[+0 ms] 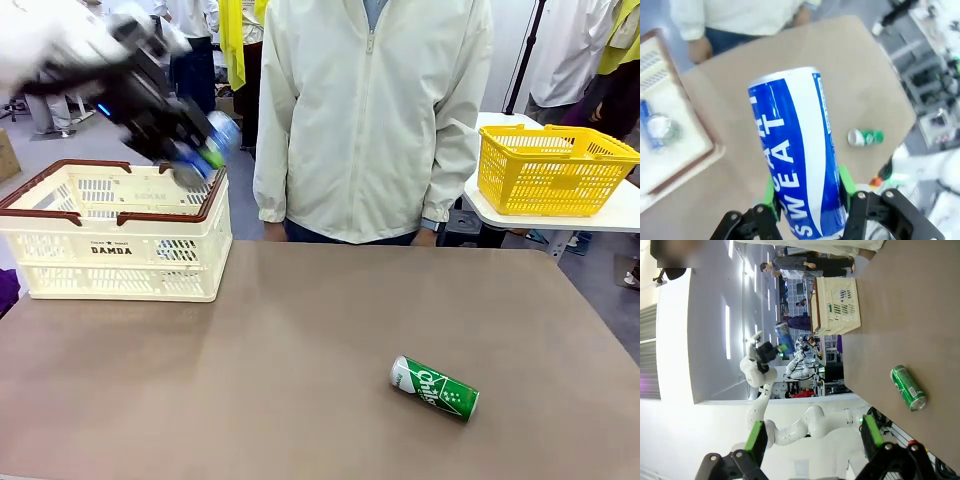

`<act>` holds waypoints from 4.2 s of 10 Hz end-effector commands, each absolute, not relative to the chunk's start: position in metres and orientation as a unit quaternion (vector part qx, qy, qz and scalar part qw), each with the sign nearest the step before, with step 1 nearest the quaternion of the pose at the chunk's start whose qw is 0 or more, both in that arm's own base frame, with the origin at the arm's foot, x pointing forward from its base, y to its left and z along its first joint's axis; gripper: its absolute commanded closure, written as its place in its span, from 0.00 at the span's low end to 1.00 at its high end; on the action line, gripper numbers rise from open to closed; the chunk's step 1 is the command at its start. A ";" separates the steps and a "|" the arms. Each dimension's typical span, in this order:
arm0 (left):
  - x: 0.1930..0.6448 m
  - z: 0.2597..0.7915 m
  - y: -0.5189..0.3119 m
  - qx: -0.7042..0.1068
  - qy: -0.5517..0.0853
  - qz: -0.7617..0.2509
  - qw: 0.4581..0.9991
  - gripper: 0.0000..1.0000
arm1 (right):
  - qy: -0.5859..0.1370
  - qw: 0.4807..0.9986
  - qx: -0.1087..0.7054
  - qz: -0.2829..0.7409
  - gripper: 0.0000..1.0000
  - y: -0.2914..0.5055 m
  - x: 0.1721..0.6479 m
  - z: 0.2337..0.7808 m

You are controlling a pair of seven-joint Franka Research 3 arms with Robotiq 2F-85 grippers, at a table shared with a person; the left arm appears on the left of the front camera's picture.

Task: Place the drinks into the Shopping basket.
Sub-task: Pick up one drink and place it into the Shopping basket.

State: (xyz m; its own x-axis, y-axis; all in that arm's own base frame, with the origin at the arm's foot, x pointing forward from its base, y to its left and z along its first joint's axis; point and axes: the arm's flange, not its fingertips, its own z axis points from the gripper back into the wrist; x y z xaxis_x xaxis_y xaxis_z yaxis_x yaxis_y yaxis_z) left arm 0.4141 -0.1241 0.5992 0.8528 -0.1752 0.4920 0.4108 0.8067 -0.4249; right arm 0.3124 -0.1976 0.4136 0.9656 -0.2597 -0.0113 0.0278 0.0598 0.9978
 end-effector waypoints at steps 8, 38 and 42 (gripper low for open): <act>0.559 0.490 0.014 -0.070 -0.223 -0.024 0.972 1.00 | -0.081 0.723 0.679 -0.098 0.00 -0.198 0.311 0.417; 0.270 0.485 0.175 -0.669 -0.134 -0.046 0.730 0.00 | -0.081 0.723 0.679 -0.098 0.00 -0.198 0.311 0.417; 0.270 0.485 0.175 -0.669 -0.134 -0.046 0.730 0.00 | -0.081 0.723 0.679 -0.098 0.00 -0.198 0.311 0.417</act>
